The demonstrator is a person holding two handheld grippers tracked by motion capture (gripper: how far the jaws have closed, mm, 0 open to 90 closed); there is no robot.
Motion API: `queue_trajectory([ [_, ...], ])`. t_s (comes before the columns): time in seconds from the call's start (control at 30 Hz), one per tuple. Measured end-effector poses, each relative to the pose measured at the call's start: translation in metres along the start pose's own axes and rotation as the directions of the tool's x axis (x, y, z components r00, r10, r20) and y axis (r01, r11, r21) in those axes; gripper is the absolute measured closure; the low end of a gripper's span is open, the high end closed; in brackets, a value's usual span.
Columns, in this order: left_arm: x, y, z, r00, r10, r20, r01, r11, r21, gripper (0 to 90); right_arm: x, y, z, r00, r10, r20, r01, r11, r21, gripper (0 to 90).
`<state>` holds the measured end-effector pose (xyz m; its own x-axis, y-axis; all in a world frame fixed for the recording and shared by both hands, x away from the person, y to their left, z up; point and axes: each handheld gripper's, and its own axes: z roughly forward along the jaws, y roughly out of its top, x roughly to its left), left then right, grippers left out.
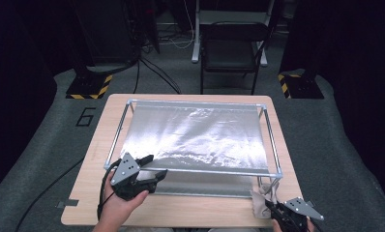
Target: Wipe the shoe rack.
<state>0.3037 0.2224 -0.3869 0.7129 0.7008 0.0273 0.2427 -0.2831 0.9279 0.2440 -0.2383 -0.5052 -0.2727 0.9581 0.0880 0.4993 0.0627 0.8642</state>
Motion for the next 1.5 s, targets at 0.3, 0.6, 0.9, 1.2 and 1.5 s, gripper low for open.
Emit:
queue_trajectory([
  [0.3, -0.001, 0.000, 0.000, 0.9999, 0.000, -0.011, 0.000, 1.0000, -0.006, 33.8, 0.001, -0.003, 0.004, 0.9988, 0.007, -0.049, -0.002, 0.995, 0.097, 81.0],
  [0.6, -0.002, 0.000, 0.000, 0.9999, 0.001, -0.015, -0.001, 1.0000, -0.003, 33.8, 0.016, 0.011, -0.008, 0.9968, -0.007, -0.080, 0.010, 0.999, 0.036, 81.2],
  [0.9, -0.004, -0.001, 0.000, 0.9998, 0.002, -0.020, -0.002, 1.0000, -0.008, 33.9, 0.031, 0.031, 0.011, 0.9927, -0.033, -0.116, 0.032, 0.999, -0.011, 80.9],
  [1.2, -0.004, 0.000, 0.000, 0.9998, 0.001, -0.018, -0.001, 1.0000, -0.003, 33.9, 0.047, 0.043, 0.033, 0.9901, -0.042, -0.134, 0.038, 0.999, -0.031, 80.8],
  [1.5, -0.003, 0.000, 0.000, 0.9998, 0.002, -0.017, -0.002, 1.0000, -0.004, 33.9, 0.051, 0.037, 0.054, 0.9898, -0.034, -0.139, 0.034, 0.999, -0.001, 80.6],
])
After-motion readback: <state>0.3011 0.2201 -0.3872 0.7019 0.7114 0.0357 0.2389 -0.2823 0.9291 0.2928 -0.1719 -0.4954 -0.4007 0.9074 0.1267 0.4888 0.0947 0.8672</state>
